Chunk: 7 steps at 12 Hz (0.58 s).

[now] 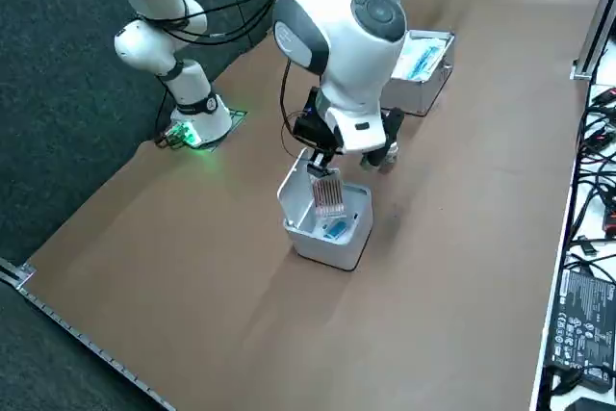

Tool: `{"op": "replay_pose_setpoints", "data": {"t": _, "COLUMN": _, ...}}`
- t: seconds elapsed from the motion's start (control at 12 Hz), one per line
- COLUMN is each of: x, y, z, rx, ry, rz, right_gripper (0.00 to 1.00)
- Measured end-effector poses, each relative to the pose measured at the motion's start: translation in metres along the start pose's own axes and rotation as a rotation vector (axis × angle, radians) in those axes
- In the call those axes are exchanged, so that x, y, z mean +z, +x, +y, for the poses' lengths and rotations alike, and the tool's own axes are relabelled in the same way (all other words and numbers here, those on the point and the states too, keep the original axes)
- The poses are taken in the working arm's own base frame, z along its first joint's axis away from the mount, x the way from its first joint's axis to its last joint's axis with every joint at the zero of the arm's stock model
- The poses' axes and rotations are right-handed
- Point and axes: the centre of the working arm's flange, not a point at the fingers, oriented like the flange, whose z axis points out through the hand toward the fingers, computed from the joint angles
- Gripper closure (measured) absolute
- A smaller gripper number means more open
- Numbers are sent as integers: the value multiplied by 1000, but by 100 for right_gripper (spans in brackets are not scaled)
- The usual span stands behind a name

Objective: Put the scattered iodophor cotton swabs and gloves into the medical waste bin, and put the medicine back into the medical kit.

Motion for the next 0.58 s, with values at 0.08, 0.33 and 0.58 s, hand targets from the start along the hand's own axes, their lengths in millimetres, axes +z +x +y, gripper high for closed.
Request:
{"op": "replay_pose_setpoints", "data": {"t": 0.08, "x": 4, "y": 1, "z": 2, "rx": 1, "ry": 1, "rz": 0, "right_gripper": 93}}
{"op": "replay_pose_setpoints", "data": {"t": 0.33, "x": 9, "y": 7, "z": 2, "rx": 0, "ry": -1, "rz": 8, "right_gripper": 78}}
{"op": "replay_pose_setpoints", "data": {"t": 0.58, "x": -1, "y": 10, "z": 0, "rx": -5, "ry": -11, "rz": 41, "right_gripper": 44}}
